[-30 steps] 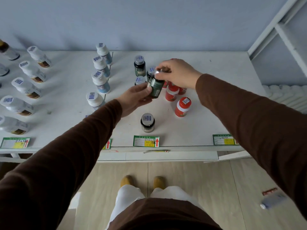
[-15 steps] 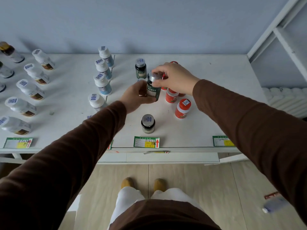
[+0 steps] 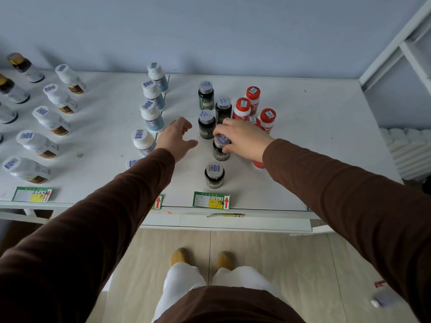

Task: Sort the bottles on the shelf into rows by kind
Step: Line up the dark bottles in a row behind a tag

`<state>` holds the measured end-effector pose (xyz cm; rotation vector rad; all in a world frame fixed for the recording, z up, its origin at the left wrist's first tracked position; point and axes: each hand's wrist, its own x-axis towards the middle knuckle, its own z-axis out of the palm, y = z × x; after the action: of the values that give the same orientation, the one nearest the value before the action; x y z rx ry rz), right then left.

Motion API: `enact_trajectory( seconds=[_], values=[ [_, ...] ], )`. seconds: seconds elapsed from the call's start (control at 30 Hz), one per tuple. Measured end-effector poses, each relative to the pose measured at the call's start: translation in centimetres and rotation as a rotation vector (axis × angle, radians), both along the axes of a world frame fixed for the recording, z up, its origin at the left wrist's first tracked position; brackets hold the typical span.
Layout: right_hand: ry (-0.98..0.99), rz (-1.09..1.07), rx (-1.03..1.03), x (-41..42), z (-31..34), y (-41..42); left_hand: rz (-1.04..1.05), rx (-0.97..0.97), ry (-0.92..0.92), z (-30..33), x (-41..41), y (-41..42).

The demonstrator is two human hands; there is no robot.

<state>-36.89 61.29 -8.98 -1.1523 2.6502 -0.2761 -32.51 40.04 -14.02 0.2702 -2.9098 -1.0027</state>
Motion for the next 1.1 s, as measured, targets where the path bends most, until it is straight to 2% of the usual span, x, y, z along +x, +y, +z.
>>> enact_trajectory(
  seconds=[0.1, 0.17, 0.27, 0.47, 0.6, 0.67, 0.73, 0.87, 0.93, 1.1],
  values=[
    [-0.045, 0.003, 0.014, -0.6, 0.5, 0.1, 0.031, 0.017, -0.012, -0.5, -0.7, 0.1],
    [-0.069, -0.052, -0.061, -1.7, 1.6, 0.0, 0.039, 0.019, -0.021, -0.8, -1.3, 0.2],
    [0.05, -0.123, -0.176, -3.9, 2.6, -1.4, 0.048, 0.031, -0.046, -1.1, -2.2, 0.4],
    [0.036, 0.031, 0.086, -5.3, 1.3, -5.3, 0.039, 0.146, -0.084, -2.2, -3.7, 1.5],
    [0.026, 0.01, 0.083, -5.7, 1.1, -5.6, 0.059, 0.297, -0.07, -2.6, -3.9, 1.4],
    [-0.009, -0.042, 0.016, -6.1, 1.9, -5.1, 0.033, 0.441, -0.044, -2.2, -3.8, 1.2],
    [-0.069, -0.125, -0.104, -6.4, 3.2, -4.4, -0.009, 0.667, -0.045, -1.3, -3.4, 1.0],
    [-0.282, -0.292, -0.343, -6.8, 5.7, -3.3, -0.15, 1.196, -0.204, 1.3, -2.8, 0.2],
    [-0.332, -0.354, -0.428, -6.7, 6.2, -3.2, -0.148, 1.386, -0.254, 2.3, -2.6, 0.0],
    [-0.409, -0.446, -0.528, -6.1, 6.6, -3.3, -0.147, 1.502, -0.332, 3.2, -2.5, 0.1]
  ],
)
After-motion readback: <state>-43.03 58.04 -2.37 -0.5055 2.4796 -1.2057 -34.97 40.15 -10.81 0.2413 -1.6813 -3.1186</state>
